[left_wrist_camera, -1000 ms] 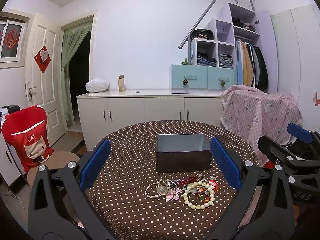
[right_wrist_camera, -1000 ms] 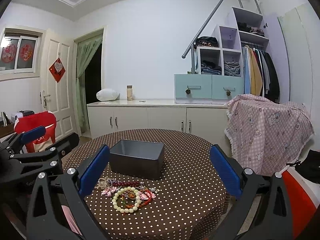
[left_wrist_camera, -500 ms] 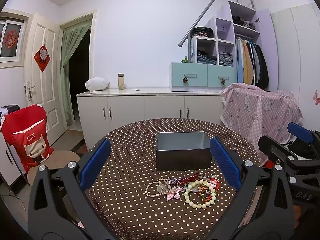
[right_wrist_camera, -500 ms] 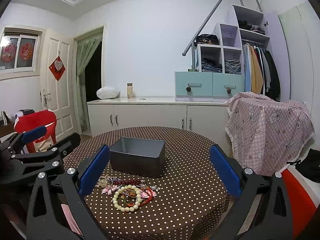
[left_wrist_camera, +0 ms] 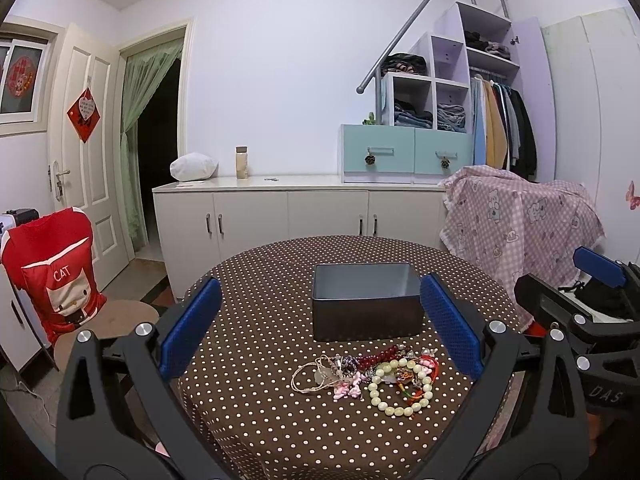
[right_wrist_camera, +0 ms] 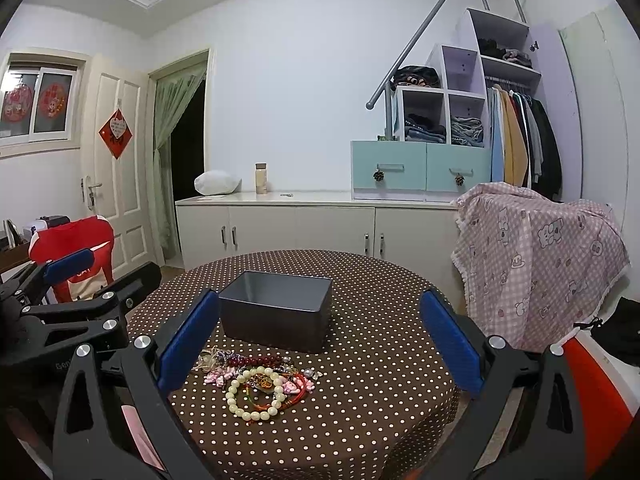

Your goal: Organize jewelry

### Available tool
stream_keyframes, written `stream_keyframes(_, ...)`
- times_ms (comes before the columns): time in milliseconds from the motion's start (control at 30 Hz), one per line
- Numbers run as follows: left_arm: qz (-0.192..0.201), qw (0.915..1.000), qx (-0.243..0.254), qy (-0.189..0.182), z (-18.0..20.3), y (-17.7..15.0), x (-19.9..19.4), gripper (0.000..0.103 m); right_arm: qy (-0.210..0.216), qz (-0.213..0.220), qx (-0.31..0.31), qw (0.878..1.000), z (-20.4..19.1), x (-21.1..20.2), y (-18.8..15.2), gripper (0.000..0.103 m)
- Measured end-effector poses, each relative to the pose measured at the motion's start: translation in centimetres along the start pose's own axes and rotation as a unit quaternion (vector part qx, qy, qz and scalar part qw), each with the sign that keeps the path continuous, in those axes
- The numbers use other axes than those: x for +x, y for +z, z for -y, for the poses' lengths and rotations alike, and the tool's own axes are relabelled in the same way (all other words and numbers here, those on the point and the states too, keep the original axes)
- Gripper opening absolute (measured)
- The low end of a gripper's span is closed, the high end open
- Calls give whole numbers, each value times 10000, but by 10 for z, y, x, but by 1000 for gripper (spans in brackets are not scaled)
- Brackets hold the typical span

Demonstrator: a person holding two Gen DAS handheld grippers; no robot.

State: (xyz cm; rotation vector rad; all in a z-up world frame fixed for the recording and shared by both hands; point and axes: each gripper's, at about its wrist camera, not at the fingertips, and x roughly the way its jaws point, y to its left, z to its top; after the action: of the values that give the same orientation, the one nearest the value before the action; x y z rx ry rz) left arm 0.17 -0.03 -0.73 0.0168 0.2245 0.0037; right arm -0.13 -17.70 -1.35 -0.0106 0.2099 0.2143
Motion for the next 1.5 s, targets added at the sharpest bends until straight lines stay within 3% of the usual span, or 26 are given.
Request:
stream_keyframes(867, -179, 9998, -86, -45, -9, -6, 10, 97, -99, -293, -48, 9995, 1, 13, -4, 96)
stream_keyframes(1367, -967, 9952, -162, -1, -28, -34, 37, 97, -276, -1270, -88, 9915, 6, 53, -43, 96)
stream_keyframes(1500, -1293, 9912, -182, -227, -30, -44, 47, 97, -348, -1508, -47, 9879, 12, 61, -55, 96)
